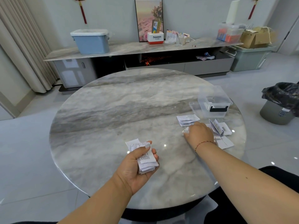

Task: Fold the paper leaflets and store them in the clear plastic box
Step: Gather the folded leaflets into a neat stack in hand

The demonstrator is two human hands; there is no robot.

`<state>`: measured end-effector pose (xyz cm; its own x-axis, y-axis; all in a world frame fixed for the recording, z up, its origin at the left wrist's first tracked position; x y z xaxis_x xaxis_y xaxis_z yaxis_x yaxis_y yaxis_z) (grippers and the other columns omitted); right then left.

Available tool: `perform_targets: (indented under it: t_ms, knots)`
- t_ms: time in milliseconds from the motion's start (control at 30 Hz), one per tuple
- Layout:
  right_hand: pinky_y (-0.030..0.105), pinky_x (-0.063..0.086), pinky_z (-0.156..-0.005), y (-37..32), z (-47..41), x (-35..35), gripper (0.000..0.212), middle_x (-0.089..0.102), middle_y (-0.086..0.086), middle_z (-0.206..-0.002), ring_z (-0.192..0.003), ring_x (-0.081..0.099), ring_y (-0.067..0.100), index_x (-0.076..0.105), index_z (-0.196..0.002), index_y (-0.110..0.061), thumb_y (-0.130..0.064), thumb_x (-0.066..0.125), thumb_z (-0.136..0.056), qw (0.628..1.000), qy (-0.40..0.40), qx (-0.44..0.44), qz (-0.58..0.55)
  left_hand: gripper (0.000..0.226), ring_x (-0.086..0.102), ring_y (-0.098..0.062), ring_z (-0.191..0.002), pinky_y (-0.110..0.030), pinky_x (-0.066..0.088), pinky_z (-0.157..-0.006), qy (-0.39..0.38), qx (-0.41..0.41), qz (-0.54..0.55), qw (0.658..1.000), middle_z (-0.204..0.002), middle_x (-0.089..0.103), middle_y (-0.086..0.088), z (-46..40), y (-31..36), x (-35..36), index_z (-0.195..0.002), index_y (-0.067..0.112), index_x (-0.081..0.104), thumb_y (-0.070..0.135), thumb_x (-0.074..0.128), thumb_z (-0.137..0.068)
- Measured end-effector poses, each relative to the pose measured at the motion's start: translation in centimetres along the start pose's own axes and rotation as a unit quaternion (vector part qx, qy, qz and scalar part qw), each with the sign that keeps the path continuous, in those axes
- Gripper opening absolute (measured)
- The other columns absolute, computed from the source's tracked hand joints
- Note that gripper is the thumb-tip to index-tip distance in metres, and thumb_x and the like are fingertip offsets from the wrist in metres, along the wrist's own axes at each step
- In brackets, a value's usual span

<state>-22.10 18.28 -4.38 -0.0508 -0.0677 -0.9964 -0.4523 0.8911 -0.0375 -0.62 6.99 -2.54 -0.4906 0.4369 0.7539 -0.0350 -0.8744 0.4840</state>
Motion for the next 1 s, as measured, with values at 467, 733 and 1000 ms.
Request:
perform_targets:
  t_ms: [467, 733, 1000]
  knots:
    - [0.017, 0.019, -0.041, -9.1, 8.0, -4.4, 0.032, 0.04, -0.002, -0.051, -0.046, 0.029, 0.01, 0.051, -0.054, -0.015, -0.004, 0.055, -0.084, 0.678, -0.219, 0.118, -0.691, 0.023, 0.066, -0.024, -0.069, -0.035, 0.048, -0.072, 0.019, 0.063, -0.006, 0.998, -0.082, 0.07, -0.013, -0.4, 1.3, -0.4, -0.08, 0.008, 0.074, 0.026, 0.063, -0.072]
    - [0.009, 0.034, -0.039, -11.1, 10.5, -5.1, 0.007, 0.056, -0.007, -0.053, -0.04, 0.047, -0.004, 0.065, -0.081, -0.007, -0.008, 0.06, -0.086, 0.694, -0.174, 0.069, -0.696, 0.02, 0.062, -0.025, -0.071, -0.034, 0.05, -0.069, -0.004, 0.051, -0.038, 0.998, -0.082, 0.062, -0.015, 0.3, 0.9, -0.2, -0.092, 0.005, 0.064, 0.01, 0.061, -0.074]
    - [0.013, 0.032, -0.1, -10.7, 10.3, -7.4, 0.102, 0.046, -0.015, -0.132, -0.118, 0.042, -0.001, 0.037, -0.138, -0.028, -0.045, 0.087, -0.051, 0.864, -0.117, -0.4, -0.282, 0.026, 0.062, -0.027, -0.075, -0.036, 0.054, -0.066, -0.041, -0.017, -0.068, 0.997, -0.083, 0.061, -0.015, 0.6, 1.1, -0.3, -0.09, 0.005, 0.068, -0.001, 0.06, -0.066]
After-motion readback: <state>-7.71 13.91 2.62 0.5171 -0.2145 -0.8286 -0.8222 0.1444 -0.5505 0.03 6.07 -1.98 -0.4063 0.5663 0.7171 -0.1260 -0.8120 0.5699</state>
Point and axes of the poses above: each hand's wrist, its own z-axis away from the middle knuckle, its own x-axis out of the palm, y = z × x, the point moved 3 cm from there along -z, towards the middle knuckle
